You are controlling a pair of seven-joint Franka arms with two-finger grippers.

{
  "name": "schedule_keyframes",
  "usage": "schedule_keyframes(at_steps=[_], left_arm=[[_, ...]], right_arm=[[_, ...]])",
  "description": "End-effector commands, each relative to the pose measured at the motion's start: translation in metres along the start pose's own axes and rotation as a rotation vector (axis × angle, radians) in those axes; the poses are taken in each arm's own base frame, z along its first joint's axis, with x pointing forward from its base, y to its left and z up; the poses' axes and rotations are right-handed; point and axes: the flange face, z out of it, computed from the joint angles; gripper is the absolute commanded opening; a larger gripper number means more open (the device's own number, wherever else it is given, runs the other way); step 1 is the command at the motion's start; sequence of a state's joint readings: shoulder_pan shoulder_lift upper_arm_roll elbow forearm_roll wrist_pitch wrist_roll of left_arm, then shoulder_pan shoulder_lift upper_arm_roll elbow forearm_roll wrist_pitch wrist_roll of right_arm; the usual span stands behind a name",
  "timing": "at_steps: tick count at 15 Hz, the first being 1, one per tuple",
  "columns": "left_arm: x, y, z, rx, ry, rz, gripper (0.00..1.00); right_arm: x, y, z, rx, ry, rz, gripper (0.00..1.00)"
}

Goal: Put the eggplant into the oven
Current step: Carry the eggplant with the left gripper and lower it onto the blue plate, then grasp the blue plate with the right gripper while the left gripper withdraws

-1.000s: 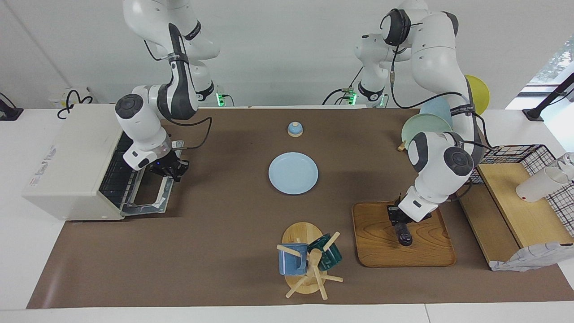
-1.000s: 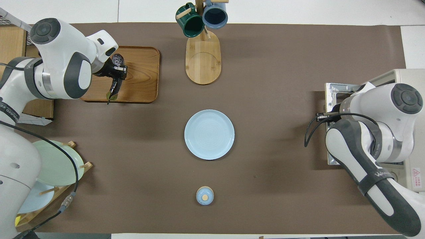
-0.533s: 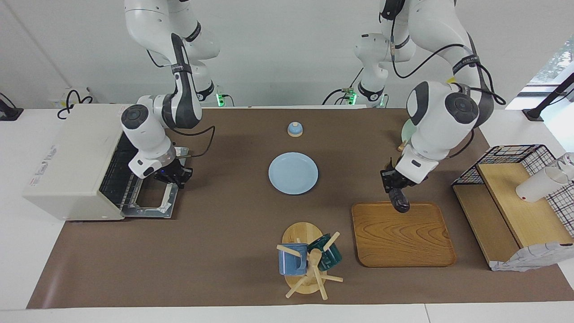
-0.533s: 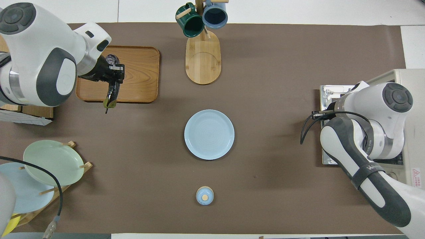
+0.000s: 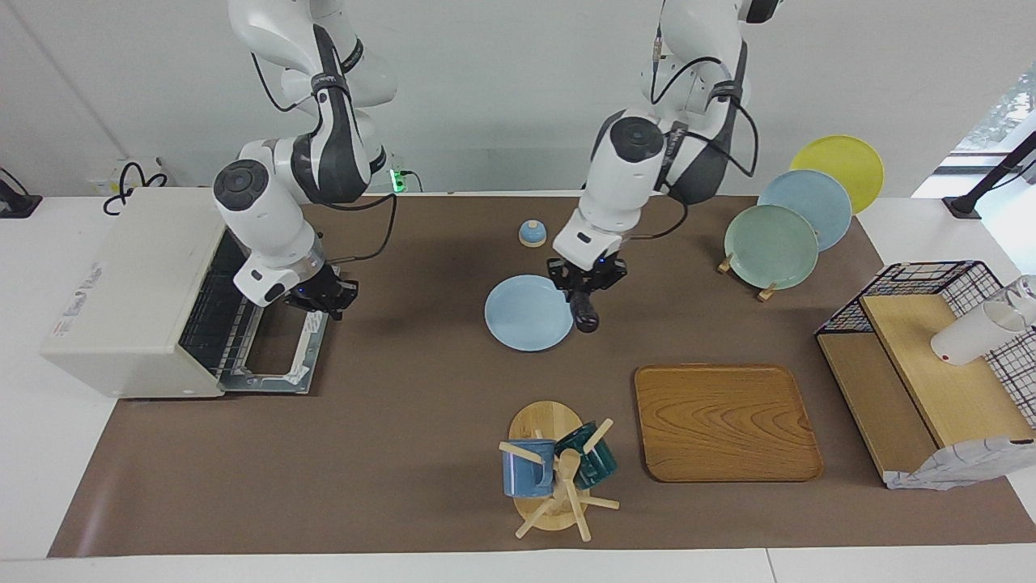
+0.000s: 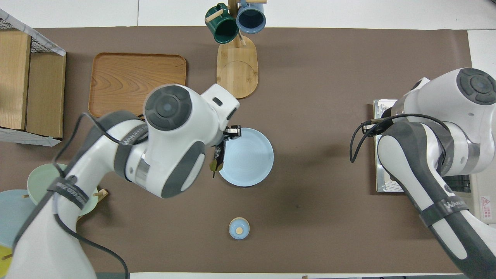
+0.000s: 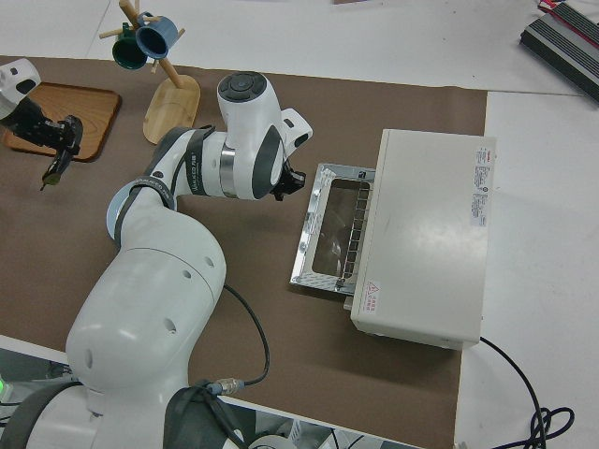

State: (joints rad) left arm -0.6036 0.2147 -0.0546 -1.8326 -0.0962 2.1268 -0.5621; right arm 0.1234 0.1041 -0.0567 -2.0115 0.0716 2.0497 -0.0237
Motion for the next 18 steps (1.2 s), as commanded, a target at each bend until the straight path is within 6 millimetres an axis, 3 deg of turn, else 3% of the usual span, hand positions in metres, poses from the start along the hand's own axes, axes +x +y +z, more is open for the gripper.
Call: schedule_keyframes(at_steps=[1,2,3,8,9,10,13,14,17,18], left_arm=[[-0.032,0.025,0.051,0.000,-0.009,0.029,0.00],[-0.037,0.036,0.071,-0.002,-0.006,0.021,0.00],[-0.036,0.038,0.088,0.000,-0.008,0.017,0.00],[-0.030,0.033,0.091,0.002,-0.005,0.033,0.00],[-0.030,0.033,0.091,0.001,-0.004,0.053,0.62],[-0.029,0.032,0.091,0.002,-0.005,0.056,1.00],[-0.026,0.028,0.082,-0.001,0.000,0.052,1.00],[-0.020,0.020,0.076,0.003,-0.003,0.038,1.00],[0.012,-0.030,0.033,0.002,0.007,0.040,1.00],[0.030,-0.053,0.019,0.005,0.004,0.022,1.00]], right_arm=[[0.000,0.001,-0.003,-0.017,-0.006,0.010,0.00],[0.000,0.000,-0.003,-0.019,-0.007,0.007,0.23],[0.000,0.000,-0.003,-0.019,-0.004,0.005,0.33],[-0.001,-0.008,-0.002,-0.019,-0.006,-0.008,0.33],[0.000,-0.009,-0.002,-0.020,-0.003,-0.010,0.34],[0.000,-0.010,-0.002,-0.020,-0.003,-0.011,0.35],[0.000,-0.028,-0.002,-0.020,0.003,-0.031,0.50],[0.000,-0.035,-0.003,-0.017,0.006,-0.007,0.50],[0.000,-0.144,-0.016,-0.010,0.056,0.060,0.51],[0.002,-0.161,-0.019,-0.004,0.064,0.079,0.56]])
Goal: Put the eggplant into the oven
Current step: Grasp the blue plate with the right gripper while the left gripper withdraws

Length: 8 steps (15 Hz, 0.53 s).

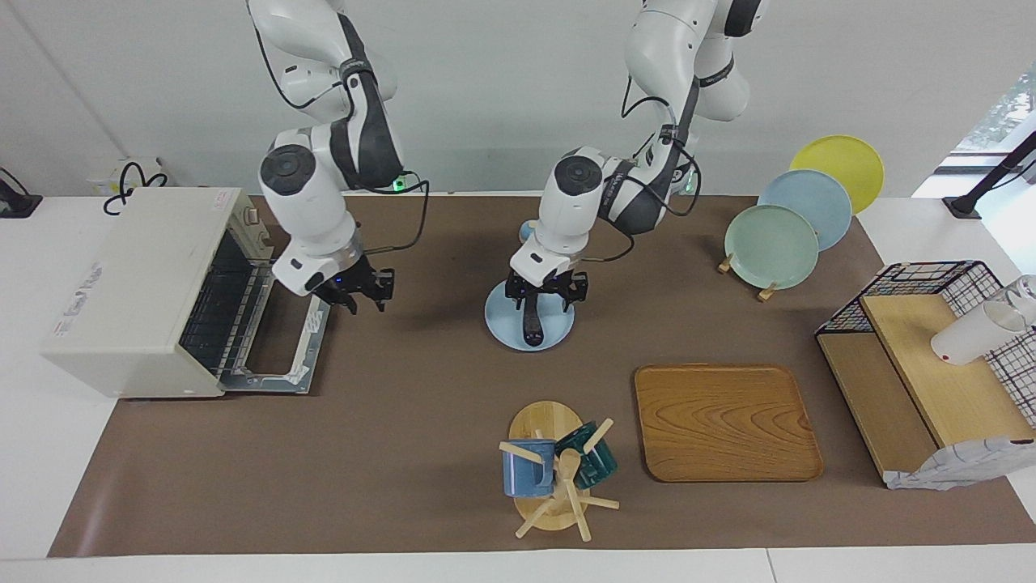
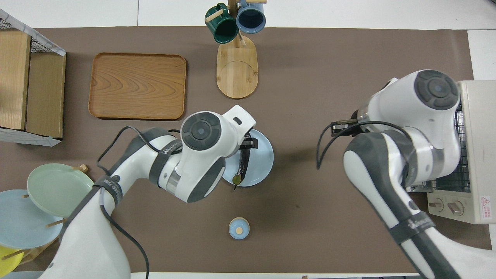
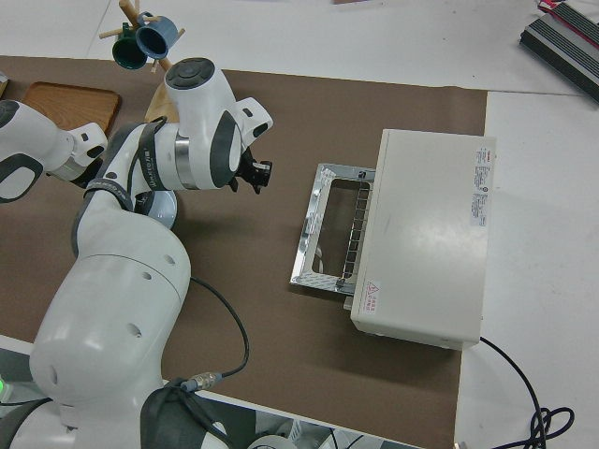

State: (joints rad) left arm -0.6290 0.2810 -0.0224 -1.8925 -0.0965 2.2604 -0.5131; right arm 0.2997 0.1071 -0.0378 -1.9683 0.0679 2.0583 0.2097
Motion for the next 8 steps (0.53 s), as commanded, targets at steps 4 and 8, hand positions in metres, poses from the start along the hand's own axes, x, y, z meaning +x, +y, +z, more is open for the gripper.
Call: schedule_keyframes(at_steps=[4,8], left_arm=[[0.071,-0.136,-0.064,0.005,-0.015,-0.006,1.00],[0.097,-0.242,-0.073,0.009,0.000,0.008,1.00]], right_arm=[[-0.002,-0.104,-0.004,0.024,0.068,0.009,0.77],[-0.002,-0.274,0.027,-0.036,0.082,0.085,0.76]])
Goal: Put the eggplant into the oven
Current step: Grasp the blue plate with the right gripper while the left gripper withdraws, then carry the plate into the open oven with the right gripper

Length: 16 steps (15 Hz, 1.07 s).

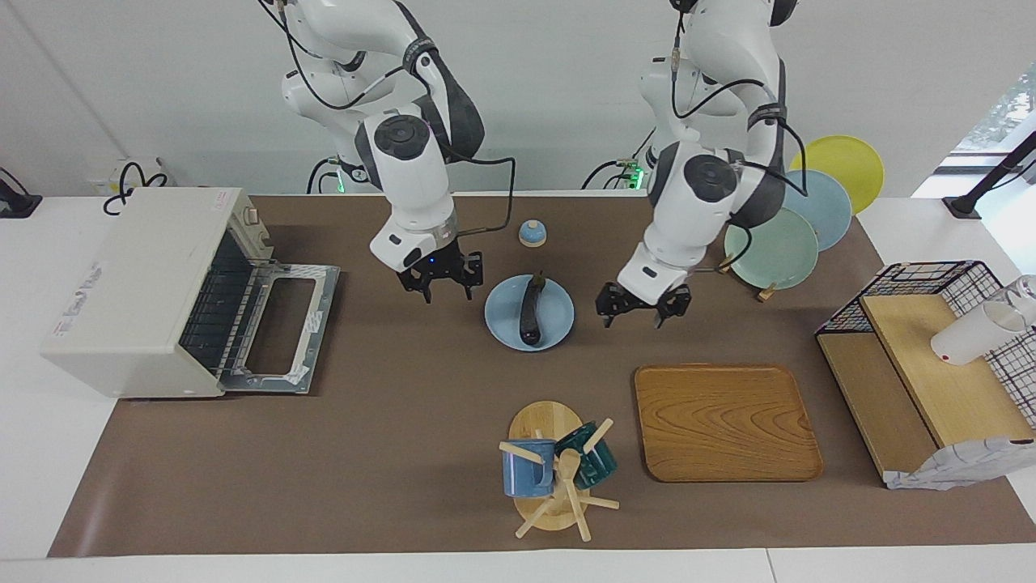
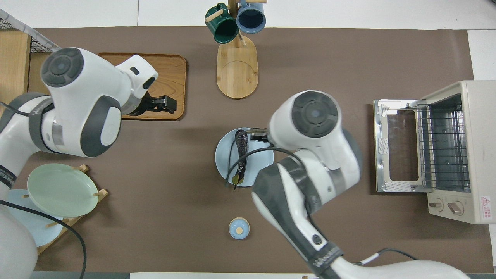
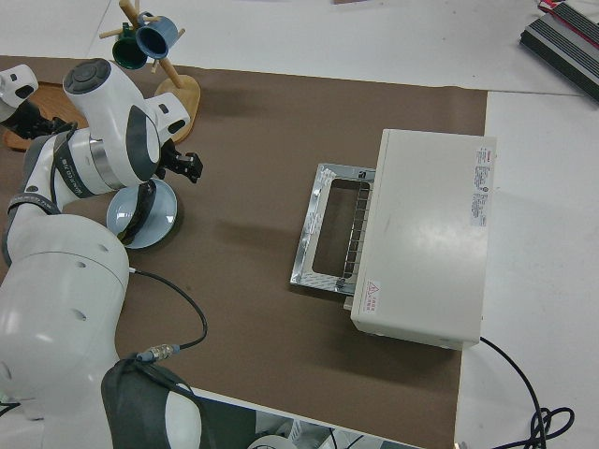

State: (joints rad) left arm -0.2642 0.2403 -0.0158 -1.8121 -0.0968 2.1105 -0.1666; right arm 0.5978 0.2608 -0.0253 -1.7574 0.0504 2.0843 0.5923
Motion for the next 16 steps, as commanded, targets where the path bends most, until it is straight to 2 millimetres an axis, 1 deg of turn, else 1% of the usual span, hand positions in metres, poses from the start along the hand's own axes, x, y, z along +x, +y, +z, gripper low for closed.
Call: schedule_keyframes(at_steps=[1,2,3,4,5,6,7,8,11,13,14,15,16], left_arm=[[0.011,-0.060,-0.004,-0.009,-0.008,0.023,1.00],[0.012,-0.080,-0.005,-0.008,-0.006,0.024,1.00],[0.013,-0.090,-0.006,-0.007,-0.005,0.026,1.00],[0.014,-0.096,-0.007,-0.007,-0.005,0.018,1.00],[0.013,-0.101,-0.007,-0.007,-0.012,0.011,1.00],[0.014,-0.102,-0.012,-0.006,-0.020,0.010,1.00],[0.016,-0.103,-0.023,-0.006,-0.031,0.008,1.00],[0.018,-0.106,-0.036,-0.003,-0.051,0.006,1.00],[0.015,-0.106,-0.083,0.019,-0.112,0.016,1.00],[0.002,-0.108,-0.115,0.047,-0.115,0.021,1.00],[-0.006,-0.113,-0.129,0.049,-0.113,0.012,1.00],[-0.016,-0.119,-0.145,0.051,-0.119,0.004,1.00],[-0.026,-0.118,-0.159,0.051,-0.117,0.004,1.00]], right_arm=[[0.007,-0.106,0.044,-0.079,0.042,0.007,0.73],[-0.001,-0.121,0.054,-0.070,0.055,-0.011,0.67],[-0.006,-0.132,0.052,-0.038,0.084,-0.027,0.61],[-0.015,-0.140,0.059,-0.033,0.089,-0.047,0.59],[-0.033,-0.157,0.076,-0.048,0.086,-0.088,0.59],[-0.039,-0.159,0.089,-0.065,0.099,-0.113,0.59],[-0.042,-0.154,0.100,-0.083,0.091,-0.121,0.59],[-0.042,-0.152,0.102,-0.091,0.088,-0.121,0.59],[-0.044,-0.151,0.109,-0.097,0.084,-0.123,0.59],[-0.051,-0.149,0.119,-0.089,0.082,-0.126,0.54],[-0.053,-0.146,0.124,-0.085,0.083,-0.126,0.53],[-0.055,-0.144,0.126,-0.083,0.084,-0.120,0.51],[-0.057,-0.142,0.128,-0.086,0.080,-0.114,0.50]])
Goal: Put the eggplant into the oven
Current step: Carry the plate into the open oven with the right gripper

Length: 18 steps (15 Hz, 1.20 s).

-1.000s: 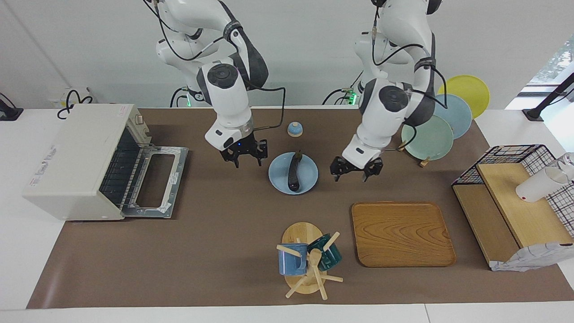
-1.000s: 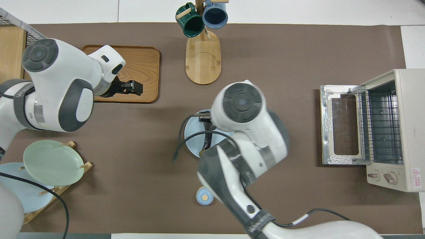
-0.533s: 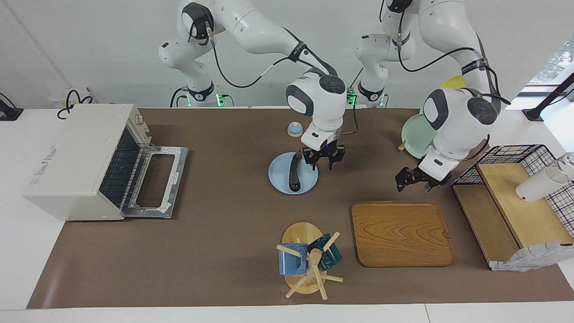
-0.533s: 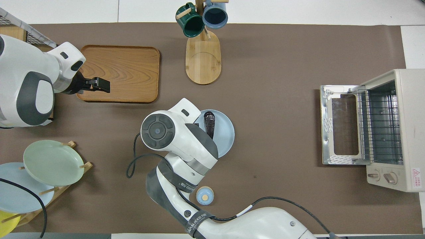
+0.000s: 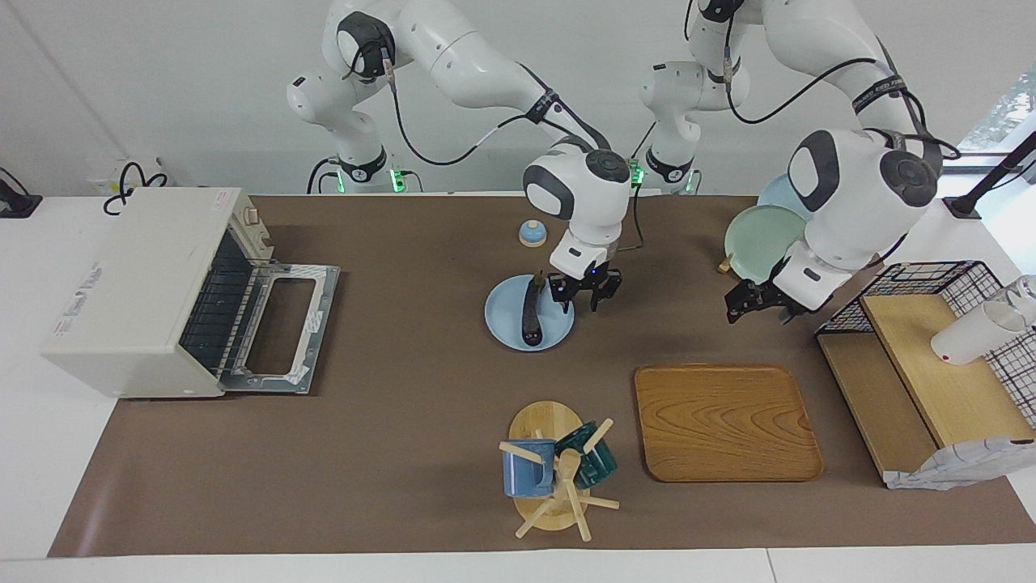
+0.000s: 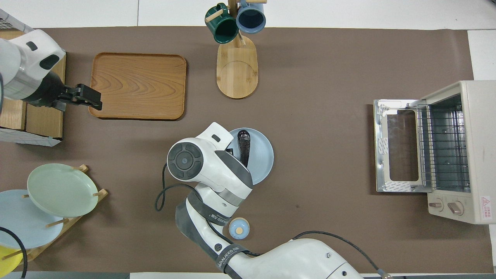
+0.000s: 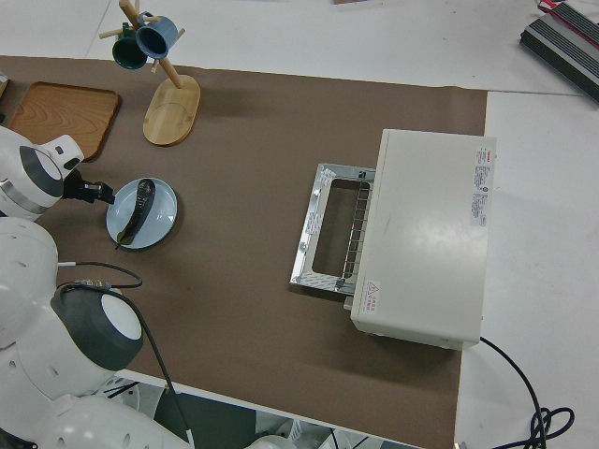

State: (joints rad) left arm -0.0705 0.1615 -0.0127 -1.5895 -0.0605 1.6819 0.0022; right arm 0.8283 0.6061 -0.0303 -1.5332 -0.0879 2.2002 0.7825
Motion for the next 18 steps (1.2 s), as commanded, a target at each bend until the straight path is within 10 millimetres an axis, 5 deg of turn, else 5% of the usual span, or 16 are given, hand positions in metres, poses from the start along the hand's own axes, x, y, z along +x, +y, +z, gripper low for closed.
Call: schedule_keyframes(at_steps=[1,4,7,13,18], left_arm=[[-0.038,-0.010,-0.037,0.015,-0.001,-0.005,1.00],[-0.061,-0.013,-0.048,0.016,0.014,-0.009,1.00],[-0.066,-0.010,-0.039,0.017,0.015,-0.009,1.00],[-0.063,-0.006,-0.050,0.021,0.025,0.003,1.00],[-0.053,0.001,-0.070,0.059,0.036,0.022,1.00]], right_arm=[[-0.010,0.007,0.002,-0.005,0.007,0.002,0.47],[-0.019,0.011,0.009,-0.020,-0.009,0.000,0.36],[-0.023,0.011,0.010,-0.037,-0.021,-0.007,0.00],[-0.005,0.032,-0.009,-0.242,-0.006,-0.070,0.00],[0.016,0.119,-0.044,-0.302,-0.054,0.036,0.00]])
